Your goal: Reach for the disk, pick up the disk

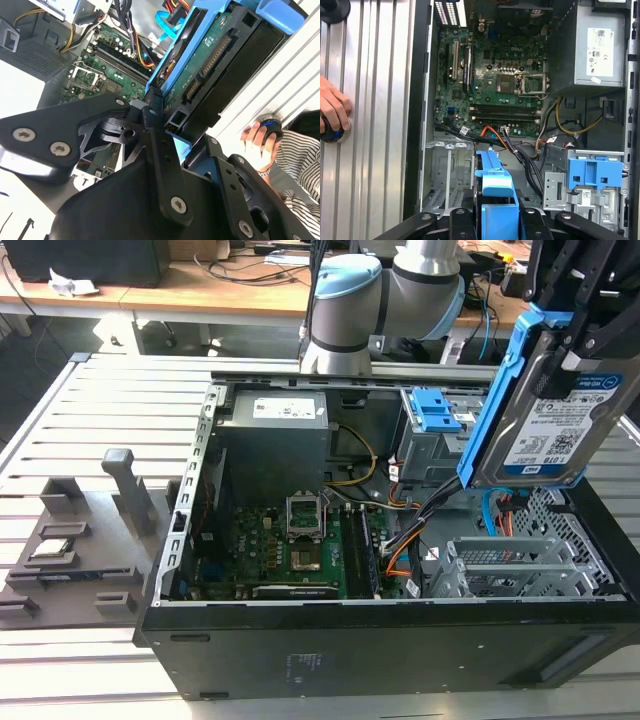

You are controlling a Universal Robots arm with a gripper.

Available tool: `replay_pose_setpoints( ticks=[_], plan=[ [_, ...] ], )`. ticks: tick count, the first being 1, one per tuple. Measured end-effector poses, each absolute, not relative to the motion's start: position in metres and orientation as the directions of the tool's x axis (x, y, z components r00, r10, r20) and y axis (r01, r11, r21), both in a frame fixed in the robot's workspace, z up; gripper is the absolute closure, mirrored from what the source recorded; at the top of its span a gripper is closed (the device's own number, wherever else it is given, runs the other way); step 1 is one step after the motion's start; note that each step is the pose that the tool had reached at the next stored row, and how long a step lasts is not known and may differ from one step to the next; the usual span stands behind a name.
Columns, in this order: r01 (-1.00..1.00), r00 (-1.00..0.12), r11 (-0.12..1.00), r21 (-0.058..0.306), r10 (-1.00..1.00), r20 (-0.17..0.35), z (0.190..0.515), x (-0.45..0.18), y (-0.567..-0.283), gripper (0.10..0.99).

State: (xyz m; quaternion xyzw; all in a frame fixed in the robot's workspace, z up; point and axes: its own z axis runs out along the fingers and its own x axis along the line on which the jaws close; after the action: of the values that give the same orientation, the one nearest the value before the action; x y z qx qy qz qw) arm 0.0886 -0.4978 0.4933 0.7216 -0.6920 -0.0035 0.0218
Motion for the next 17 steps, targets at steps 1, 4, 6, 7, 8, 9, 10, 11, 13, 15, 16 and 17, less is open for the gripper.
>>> replay_pose_setpoints(
  ticks=[1,4,6,7,8,9,10,11,13,15,16,17],
  plan=[
    [-0.998,0.042,-0.041,0.036,-0.999,0.026,0.4931,0.0886,-0.4981,0.718],
    [-0.998,0.042,-0.041,0.036,-0.999,0.027,0.4928,0.0886,-0.4988,0.718],
    [-0.998,0.042,-0.041,0.036,-0.999,0.028,0.4926,0.0886,-0.4994,0.718],
    [-0.998,0.042,-0.041,0.036,-0.999,0.029,0.4925,0.0886,-0.4997,0.718],
    [-0.998,0.042,-0.041,0.036,-0.999,0.03,0.4924,0.0886,-0.4999,0.718],
    [-0.998,0.042,-0.041,0.036,-0.999,0.03,0.4923,0.0886,-0.5001,0.718],
    [-0.998,0.042,-0.041,0.036,-0.999,0.031,0.4922,0.0886,-0.5004,0.718],
    [-0.998,0.042,-0.041,0.036,-0.999,0.031,0.4921,0.0886,-0.5006,0.718],
    [-0.998,0.042,-0.041,0.037,-0.999,0.032,0.4919,0.0886,-0.5011,0.718],
    [-0.998,0.042,-0.041,0.037,-0.999,0.034,0.4917,0.0886,-0.5017,0.718],
    [-0.998,0.042,-0.041,0.037,-0.999,0.034,0.4916,0.0886,-0.502,0.718],
    [-0.998,0.042,-0.041,0.037,-0.998,0.035,0.4915,0.0886,-0.5023,0.718]
  ],
)
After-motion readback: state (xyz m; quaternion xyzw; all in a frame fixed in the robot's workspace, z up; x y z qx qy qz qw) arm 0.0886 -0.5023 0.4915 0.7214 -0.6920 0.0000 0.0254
